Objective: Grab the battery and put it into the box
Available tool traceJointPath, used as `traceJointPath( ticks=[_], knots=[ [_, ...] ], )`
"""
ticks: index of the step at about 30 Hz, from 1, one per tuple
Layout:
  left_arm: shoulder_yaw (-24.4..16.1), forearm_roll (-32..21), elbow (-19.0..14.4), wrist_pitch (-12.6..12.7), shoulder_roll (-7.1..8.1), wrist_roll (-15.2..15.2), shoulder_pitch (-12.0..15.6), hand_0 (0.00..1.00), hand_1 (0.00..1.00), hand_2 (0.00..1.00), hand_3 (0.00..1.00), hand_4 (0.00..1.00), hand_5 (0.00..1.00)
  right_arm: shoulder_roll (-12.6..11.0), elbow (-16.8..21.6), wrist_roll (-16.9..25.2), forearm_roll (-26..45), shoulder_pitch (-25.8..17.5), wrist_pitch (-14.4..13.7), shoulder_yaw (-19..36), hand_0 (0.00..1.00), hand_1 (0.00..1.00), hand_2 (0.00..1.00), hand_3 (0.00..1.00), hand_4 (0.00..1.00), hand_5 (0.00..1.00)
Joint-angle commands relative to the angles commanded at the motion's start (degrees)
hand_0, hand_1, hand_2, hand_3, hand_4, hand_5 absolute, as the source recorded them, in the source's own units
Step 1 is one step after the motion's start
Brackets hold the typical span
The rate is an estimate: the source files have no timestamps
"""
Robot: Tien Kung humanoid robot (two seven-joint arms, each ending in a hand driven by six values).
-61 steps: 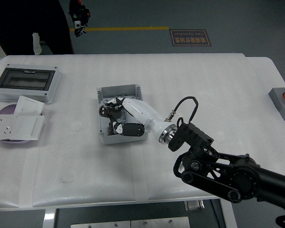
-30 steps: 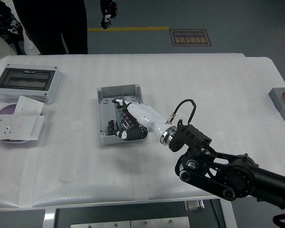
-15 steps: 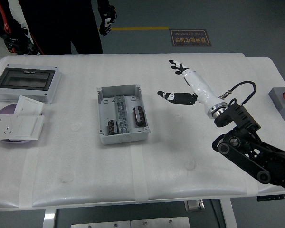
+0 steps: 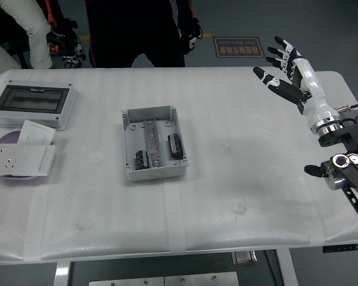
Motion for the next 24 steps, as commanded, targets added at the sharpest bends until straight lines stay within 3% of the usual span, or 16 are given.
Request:
traceJointPath(
  ticks=[3,4,9,10,24],
  knots=[
    [-0.4,0.1,0.0,0.0,0.11,0.2,0.1,0.542,0.652,0.596,0.449,0.002,0.002,-1.1,0.9,0.5,3.9,-2.3,0.5,3.9,0.775,0.744,0.797,0.877,0.838,0.516],
    [-0.5,0.1,0.0,0.1,0.12,0.2,0.1,0.542,0.651,0.596,0.450,0.002,0.002,-1.4,1.0,0.6,5.0,-2.8,0.6,5.0,0.780,0.741,0.788,0.851,0.834,0.595],
    [-1.2,0.0,0.2,0.2,0.30,0.3,0.3,0.542,0.651,0.596,0.450,0.002,0.002,-2.5,0.0,0.5,8.4,-3.8,0.8,9.5,0.780,0.741,0.788,0.851,0.834,0.595],
    [-1.5,0.1,0.2,0.3,0.42,0.4,0.3,0.543,0.651,0.596,0.452,0.002,0.002,-2.8,-0.2,0.5,8.8,-3.8,0.8,9.8,0.791,0.746,0.786,0.839,0.832,0.640],
    [-2.6,-0.3,0.2,0.9,1.38,1.1,0.4,0.545,0.645,0.593,0.473,0.002,0.002,-3.6,-1.4,1.5,18.6,-3.4,3.8,12.4,0.801,0.755,0.787,0.831,0.826,0.633]
  ],
)
